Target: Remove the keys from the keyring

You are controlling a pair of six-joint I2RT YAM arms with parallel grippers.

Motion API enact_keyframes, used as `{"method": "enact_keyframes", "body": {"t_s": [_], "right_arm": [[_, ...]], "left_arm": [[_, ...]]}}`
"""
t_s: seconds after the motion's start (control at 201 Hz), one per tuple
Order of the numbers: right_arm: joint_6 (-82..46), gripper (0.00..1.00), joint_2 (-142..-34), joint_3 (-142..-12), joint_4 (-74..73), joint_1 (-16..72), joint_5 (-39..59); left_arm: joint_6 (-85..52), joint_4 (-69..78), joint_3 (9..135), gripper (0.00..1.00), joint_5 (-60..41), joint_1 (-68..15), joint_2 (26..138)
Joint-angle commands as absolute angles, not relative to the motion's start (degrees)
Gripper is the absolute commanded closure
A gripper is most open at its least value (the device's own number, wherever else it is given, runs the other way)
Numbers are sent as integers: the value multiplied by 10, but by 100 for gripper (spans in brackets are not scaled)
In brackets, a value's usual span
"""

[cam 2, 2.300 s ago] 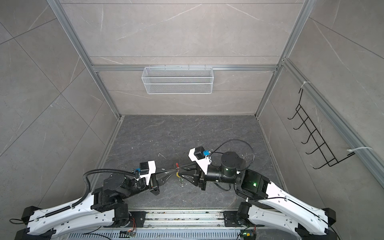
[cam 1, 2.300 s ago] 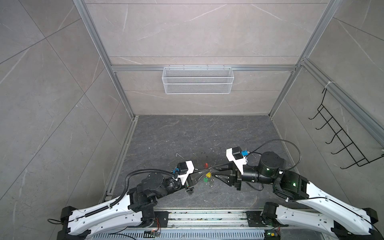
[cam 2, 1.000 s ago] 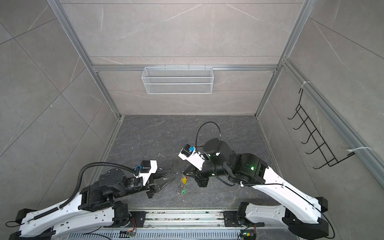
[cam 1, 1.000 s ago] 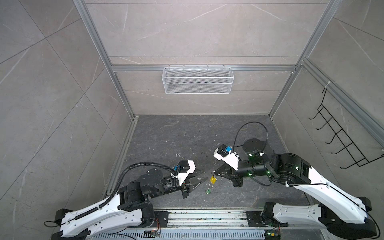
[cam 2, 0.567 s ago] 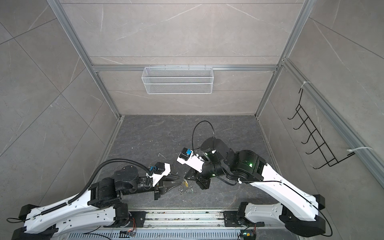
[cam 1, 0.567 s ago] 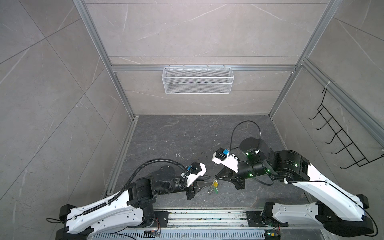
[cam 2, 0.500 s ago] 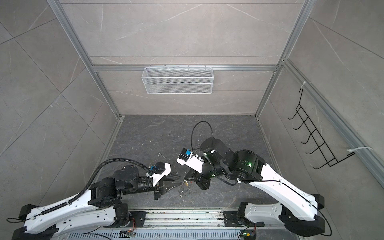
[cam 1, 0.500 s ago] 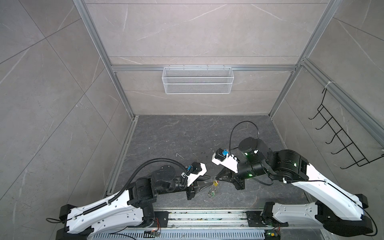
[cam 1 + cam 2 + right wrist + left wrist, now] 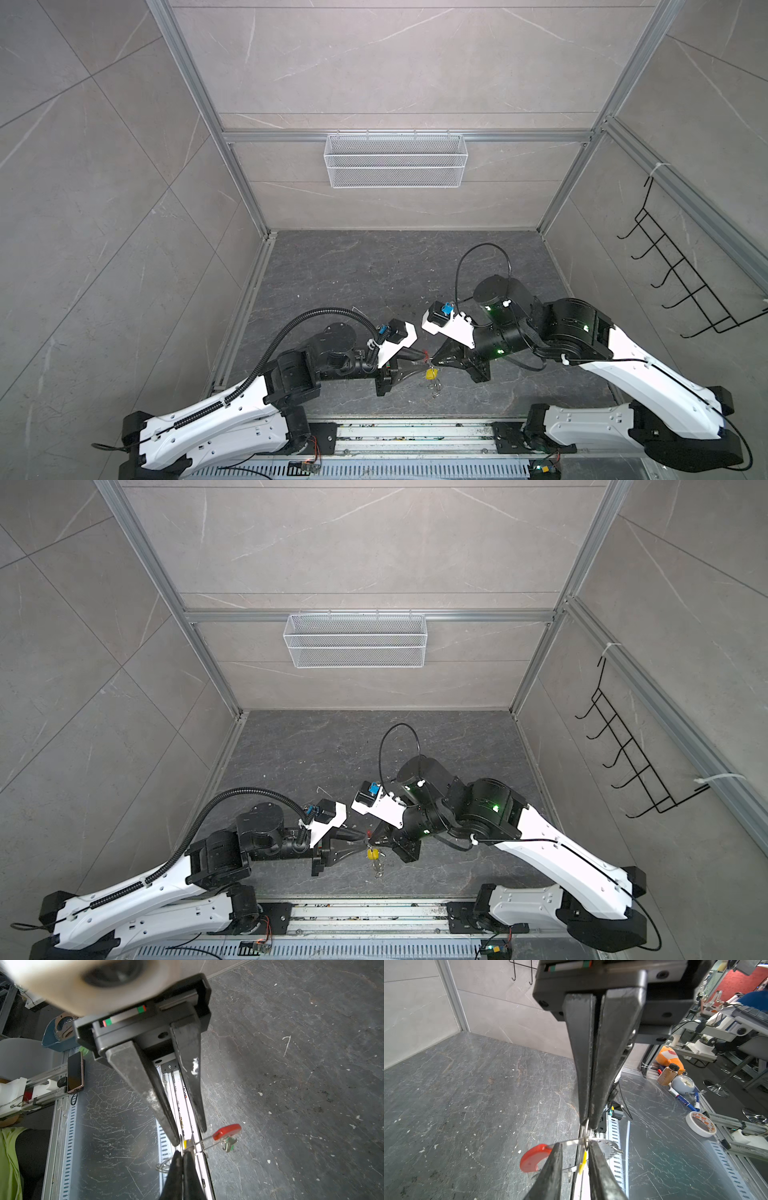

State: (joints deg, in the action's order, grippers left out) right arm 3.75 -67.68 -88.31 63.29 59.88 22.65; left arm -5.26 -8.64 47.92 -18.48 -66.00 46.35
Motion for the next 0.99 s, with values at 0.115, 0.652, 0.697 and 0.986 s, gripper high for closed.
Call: {"method": "enact_keyframes", "body": {"t_s": [0.115, 0.652, 0.697, 0.986], "right_arm": [[50, 100, -685, -898, 640, 601, 240], [46, 100, -680, -899, 628, 600, 226], [45, 100, -680, -898, 627, 600, 228], [35, 100, -672, -882, 603, 601, 226]], "left_arm": [[-68, -49, 502, 79, -222, -654, 463], [-70, -53, 500, 92, -230, -652, 470], [-70, -51, 500, 96, -228, -653, 469], [-79, -25, 489, 100, -218, -653, 456]]}}
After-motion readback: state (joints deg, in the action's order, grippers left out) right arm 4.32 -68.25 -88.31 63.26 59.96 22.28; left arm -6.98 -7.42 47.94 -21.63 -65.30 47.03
